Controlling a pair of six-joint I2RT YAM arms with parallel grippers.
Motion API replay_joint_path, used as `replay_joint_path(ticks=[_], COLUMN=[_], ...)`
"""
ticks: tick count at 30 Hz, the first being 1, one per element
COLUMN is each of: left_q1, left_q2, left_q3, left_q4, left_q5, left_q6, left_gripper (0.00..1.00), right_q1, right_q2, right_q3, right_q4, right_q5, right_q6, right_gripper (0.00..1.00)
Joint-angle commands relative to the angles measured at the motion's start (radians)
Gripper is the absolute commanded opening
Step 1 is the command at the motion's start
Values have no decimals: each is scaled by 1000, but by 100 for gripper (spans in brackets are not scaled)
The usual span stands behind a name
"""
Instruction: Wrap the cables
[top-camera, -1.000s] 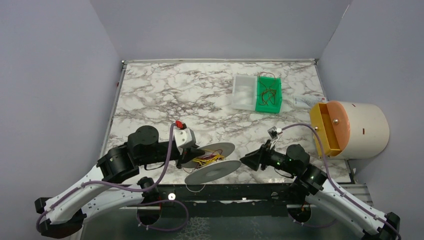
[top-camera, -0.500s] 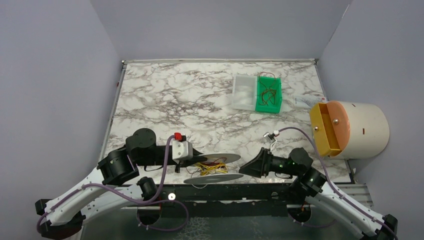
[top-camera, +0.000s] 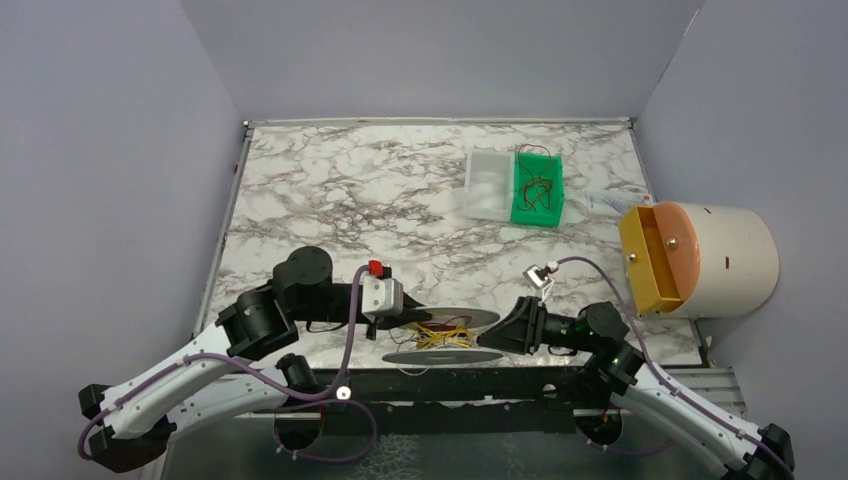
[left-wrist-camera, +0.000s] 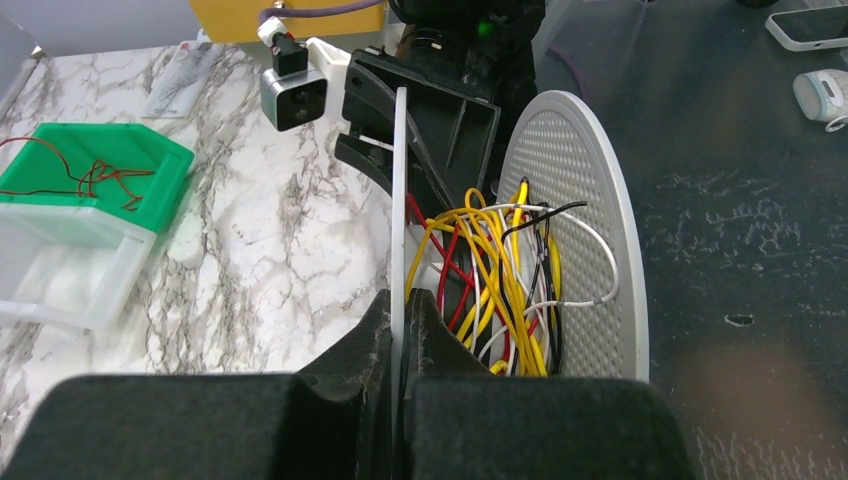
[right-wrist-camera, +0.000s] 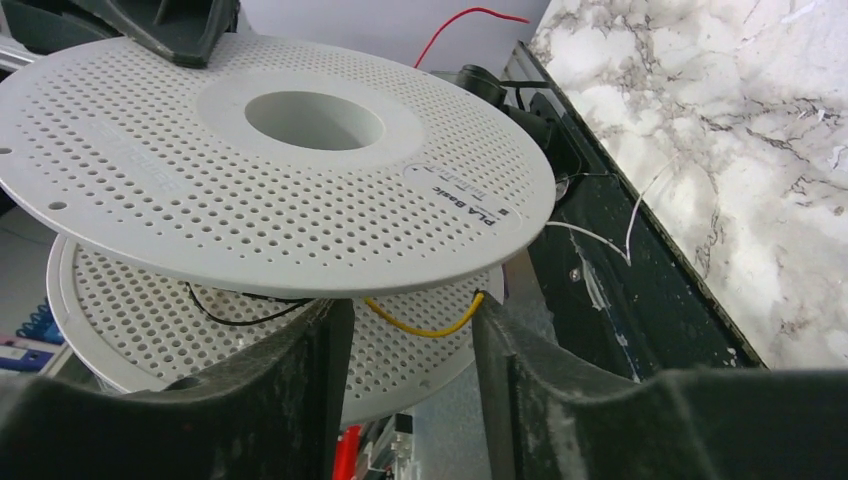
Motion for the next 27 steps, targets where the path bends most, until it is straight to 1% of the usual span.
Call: replay_joint_path(ticks=[1, 5, 10, 11, 17, 22, 27], left_q1=[-3, -3, -3, -3, -3, -3, -3], left_q2=[0, 5, -4, -6, -10, -29, -66], left_q3=[31, 30, 29, 29, 33, 24, 24], left_q4=[129, 136, 151, 155, 180, 241, 248], left_q5=[51, 30, 19, 19, 12, -41, -116], left_q6=[-11, -10, -14, -14, -21, -44, -51], left_gripper=[0, 0, 0, 0, 0, 0, 0], right_q1=[-3, -4, -3, -3, -3, -3, -3], right_q2=[-28, -77, -149, -161, -196, -198, -206], right_q3=[-36, -63, -92, -99, -114, -142, -152], right_q4=[95, 81, 11, 8, -34, -46, -86], right_q5=[-16, -2, 26, 28, 42, 63, 90], right_q6=[47, 65, 75, 81, 76, 84, 75], right_gripper=[47, 28, 3, 1, 1, 1, 1])
